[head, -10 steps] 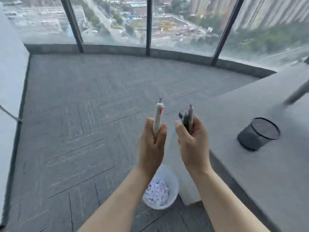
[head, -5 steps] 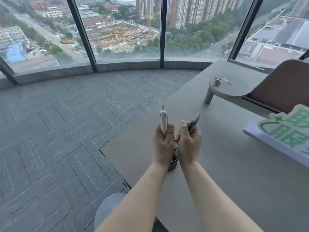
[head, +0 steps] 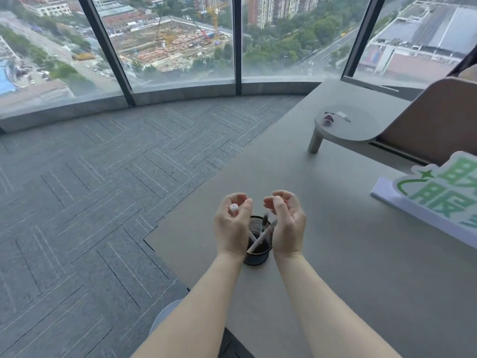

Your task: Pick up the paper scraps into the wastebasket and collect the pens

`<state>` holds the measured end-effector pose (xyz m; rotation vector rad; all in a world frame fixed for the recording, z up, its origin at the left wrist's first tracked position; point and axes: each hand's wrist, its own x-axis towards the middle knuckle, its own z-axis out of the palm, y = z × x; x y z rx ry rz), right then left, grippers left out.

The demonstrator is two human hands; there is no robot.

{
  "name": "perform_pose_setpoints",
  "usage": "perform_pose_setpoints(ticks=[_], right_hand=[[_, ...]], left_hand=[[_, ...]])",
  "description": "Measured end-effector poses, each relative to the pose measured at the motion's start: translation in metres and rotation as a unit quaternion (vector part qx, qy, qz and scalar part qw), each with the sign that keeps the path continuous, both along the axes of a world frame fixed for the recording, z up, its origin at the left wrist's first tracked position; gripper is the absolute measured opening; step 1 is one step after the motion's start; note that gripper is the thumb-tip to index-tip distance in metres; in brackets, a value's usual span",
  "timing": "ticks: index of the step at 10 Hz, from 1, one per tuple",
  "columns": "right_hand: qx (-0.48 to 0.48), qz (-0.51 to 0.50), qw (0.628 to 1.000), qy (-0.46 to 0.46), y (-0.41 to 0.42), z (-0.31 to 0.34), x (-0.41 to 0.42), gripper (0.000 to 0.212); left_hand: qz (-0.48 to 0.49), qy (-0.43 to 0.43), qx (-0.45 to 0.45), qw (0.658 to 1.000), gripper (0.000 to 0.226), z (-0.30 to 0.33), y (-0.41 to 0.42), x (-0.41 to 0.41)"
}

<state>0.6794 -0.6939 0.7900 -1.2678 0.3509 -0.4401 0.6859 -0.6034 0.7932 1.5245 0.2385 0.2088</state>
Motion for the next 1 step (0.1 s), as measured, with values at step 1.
perform_pose_setpoints(ticks=[1], right_hand=[[0.0,-0.046,0.999,-0.016,-0.0059,0.014,-0.0082,0.016]], left_hand=[[0.015,-0.023,-0.02,0.999,0.006,0.011,0.0151,-0.0028]])
